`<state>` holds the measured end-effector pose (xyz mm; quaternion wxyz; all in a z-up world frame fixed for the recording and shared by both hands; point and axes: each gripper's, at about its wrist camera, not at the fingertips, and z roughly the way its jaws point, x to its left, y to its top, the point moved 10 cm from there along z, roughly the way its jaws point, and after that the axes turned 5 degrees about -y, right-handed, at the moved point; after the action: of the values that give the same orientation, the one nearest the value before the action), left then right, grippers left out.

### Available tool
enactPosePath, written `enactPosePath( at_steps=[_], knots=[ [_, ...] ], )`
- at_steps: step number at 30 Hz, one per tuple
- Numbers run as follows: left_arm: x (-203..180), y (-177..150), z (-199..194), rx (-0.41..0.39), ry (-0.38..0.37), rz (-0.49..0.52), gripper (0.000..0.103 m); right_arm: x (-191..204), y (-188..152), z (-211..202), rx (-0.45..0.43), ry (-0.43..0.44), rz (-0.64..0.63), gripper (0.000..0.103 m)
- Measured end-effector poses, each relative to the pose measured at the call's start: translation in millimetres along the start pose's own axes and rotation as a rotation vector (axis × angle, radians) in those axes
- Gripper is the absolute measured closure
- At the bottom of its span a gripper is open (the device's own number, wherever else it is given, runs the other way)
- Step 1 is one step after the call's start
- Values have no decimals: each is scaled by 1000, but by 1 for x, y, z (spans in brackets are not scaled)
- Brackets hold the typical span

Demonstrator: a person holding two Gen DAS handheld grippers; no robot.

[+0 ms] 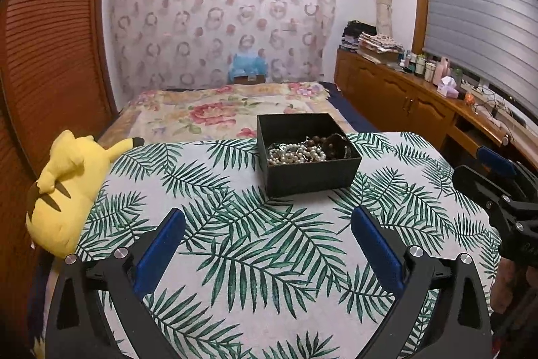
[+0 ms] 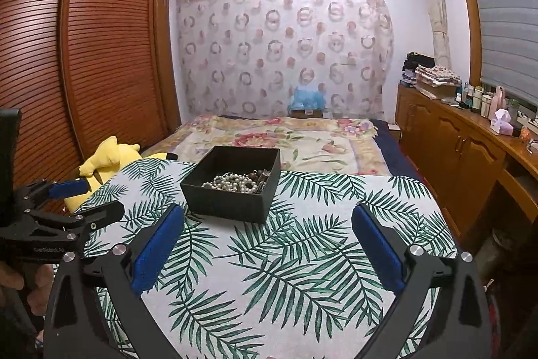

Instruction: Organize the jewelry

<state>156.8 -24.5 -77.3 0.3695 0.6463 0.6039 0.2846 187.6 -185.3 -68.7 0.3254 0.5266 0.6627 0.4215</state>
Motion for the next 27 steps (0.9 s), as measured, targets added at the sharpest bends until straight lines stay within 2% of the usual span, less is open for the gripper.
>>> enactPosePath(
  at_steps=[27],
  knots=[
    [-4, 3, -10, -20, -4, -2, 8, -4, -4, 2, -3, -13, 21, 2]
  ],
)
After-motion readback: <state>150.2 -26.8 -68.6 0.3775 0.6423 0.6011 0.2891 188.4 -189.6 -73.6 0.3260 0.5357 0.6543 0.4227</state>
